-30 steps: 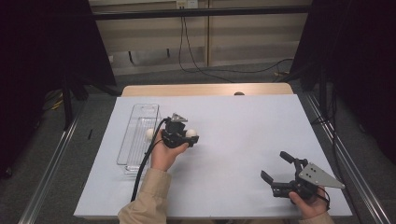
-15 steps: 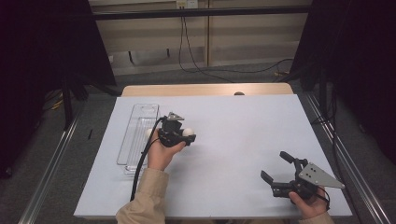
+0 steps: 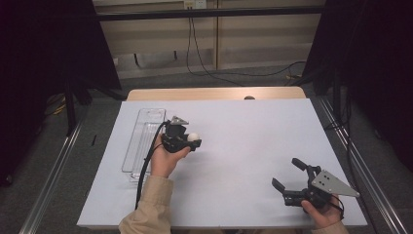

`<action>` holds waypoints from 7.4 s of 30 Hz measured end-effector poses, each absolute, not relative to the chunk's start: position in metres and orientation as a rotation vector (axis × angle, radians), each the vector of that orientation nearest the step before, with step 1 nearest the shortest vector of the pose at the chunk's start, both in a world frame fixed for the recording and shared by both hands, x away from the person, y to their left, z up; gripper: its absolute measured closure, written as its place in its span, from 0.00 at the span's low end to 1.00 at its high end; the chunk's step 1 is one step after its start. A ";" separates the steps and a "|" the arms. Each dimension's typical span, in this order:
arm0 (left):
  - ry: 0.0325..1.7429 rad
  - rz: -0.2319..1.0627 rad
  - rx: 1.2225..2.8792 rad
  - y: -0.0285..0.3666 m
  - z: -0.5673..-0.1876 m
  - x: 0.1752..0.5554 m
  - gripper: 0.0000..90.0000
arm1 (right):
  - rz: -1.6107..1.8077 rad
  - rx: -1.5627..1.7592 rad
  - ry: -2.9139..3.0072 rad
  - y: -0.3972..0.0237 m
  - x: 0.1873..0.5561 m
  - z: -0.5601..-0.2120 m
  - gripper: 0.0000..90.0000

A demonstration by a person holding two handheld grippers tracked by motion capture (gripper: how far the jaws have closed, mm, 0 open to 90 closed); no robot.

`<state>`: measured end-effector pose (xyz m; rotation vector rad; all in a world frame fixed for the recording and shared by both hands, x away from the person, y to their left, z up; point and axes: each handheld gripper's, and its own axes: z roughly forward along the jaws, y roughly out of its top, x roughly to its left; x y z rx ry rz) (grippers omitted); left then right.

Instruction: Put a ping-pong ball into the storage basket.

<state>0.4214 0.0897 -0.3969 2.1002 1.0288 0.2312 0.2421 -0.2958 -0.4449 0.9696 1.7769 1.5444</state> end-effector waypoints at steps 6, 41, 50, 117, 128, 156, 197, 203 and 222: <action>1.038 0.233 2.093 0.093 -0.395 0.421 0.57 | 1.544 0.970 1.777 -0.296 0.242 -0.445 0.04; 1.068 0.255 2.055 0.111 -0.385 0.421 0.57 | 1.542 0.967 1.778 -0.296 0.242 -0.445 0.04; 1.065 0.264 2.054 0.114 -0.384 0.421 0.57 | 1.542 0.965 1.779 -0.296 0.242 -0.445 0.04; 1.111 0.329 2.021 0.147 -0.372 0.421 0.57 | 1.543 0.965 1.779 -0.296 0.243 -0.445 0.04; 1.116 0.346 2.018 0.153 -0.370 0.420 0.57 | 1.543 0.964 1.779 -0.296 0.243 -0.445 0.04; 1.154 0.376 1.976 0.168 -0.369 0.420 0.57 | 1.543 0.963 1.779 -0.296 0.243 -0.445 0.04; 1.196 0.419 1.949 0.184 -0.369 0.420 0.57 | 1.542 0.965 1.780 -0.296 0.243 -0.445 0.04; 1.204 0.427 1.945 0.187 -0.370 0.420 0.57 | 1.542 0.965 1.780 -0.296 0.243 -0.445 0.04; 1.247 0.460 1.939 0.195 -0.375 0.421 0.57 | 1.544 0.968 1.777 -0.295 0.243 -0.445 0.04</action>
